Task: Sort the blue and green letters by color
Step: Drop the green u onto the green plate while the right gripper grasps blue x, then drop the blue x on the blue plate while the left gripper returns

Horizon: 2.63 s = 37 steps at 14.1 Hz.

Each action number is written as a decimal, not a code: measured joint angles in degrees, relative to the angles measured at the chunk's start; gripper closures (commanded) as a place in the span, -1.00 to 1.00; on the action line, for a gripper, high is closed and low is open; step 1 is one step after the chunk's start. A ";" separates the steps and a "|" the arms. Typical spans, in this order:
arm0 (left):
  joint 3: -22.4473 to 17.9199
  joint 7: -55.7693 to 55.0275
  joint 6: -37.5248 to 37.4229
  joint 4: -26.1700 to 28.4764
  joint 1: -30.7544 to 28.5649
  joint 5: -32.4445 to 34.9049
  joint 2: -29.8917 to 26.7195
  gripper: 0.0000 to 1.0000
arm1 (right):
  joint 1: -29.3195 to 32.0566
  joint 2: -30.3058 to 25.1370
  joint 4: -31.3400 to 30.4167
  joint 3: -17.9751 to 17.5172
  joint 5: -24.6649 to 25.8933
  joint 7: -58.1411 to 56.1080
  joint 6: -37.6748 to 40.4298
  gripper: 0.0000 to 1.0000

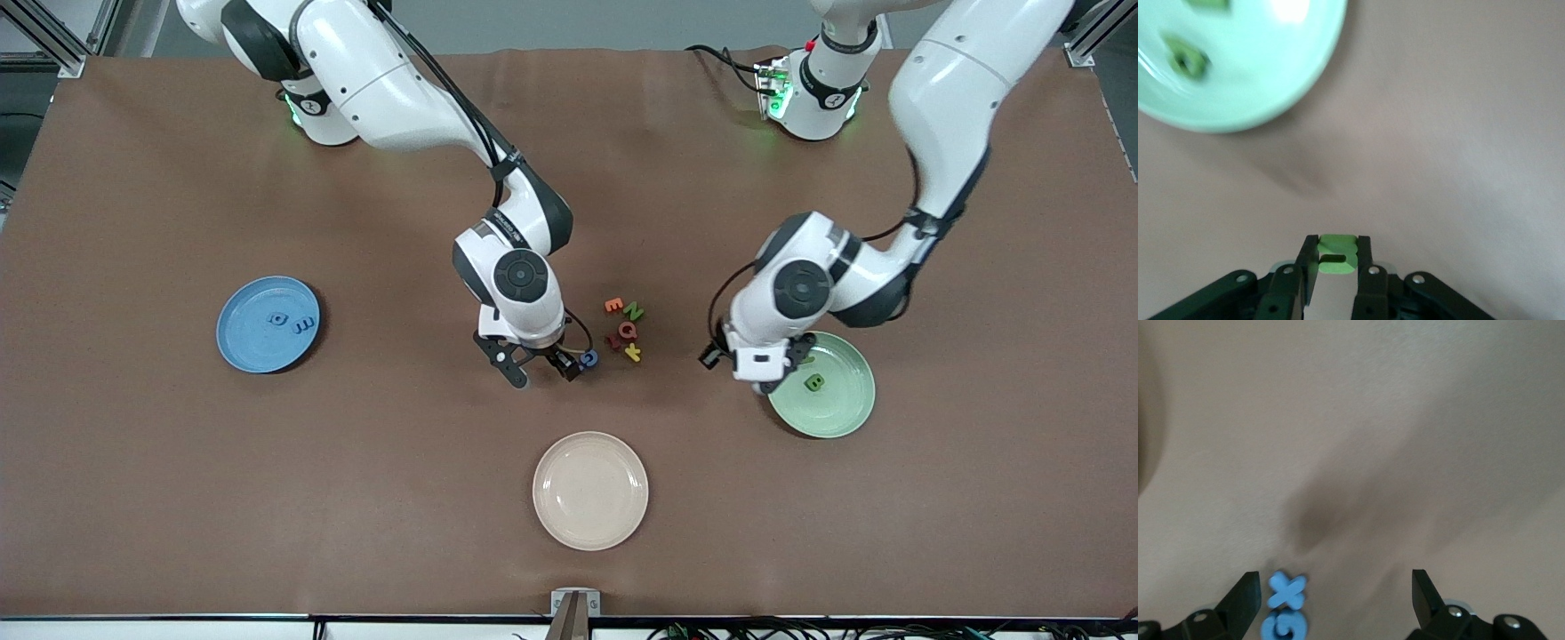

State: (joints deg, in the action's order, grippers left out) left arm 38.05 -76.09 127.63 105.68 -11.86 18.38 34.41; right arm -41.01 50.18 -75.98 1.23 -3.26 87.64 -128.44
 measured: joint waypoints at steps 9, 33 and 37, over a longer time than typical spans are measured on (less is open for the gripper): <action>1.46 19.15 -2.75 0.98 -15.32 2.72 0.29 0.62 | -1.85 8.60 11.08 1.82 0.29 5.02 1.98 -0.94; 6.95 15.92 -2.78 0.80 -18.96 9.68 3.56 -0.66 | -2.09 8.97 13.55 2.72 0.57 1.67 9.38 1.00; 9.75 14.59 -2.81 0.86 -14.61 9.68 3.56 -0.99 | 3.31 5.10 11.63 3.25 0.56 -16.05 18.03 1.00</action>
State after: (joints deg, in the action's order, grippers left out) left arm 47.80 -61.50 124.82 106.54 -26.47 28.06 37.98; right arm -37.69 55.28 -64.35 4.48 -2.70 71.59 -110.42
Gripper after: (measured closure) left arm 0.057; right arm 0.731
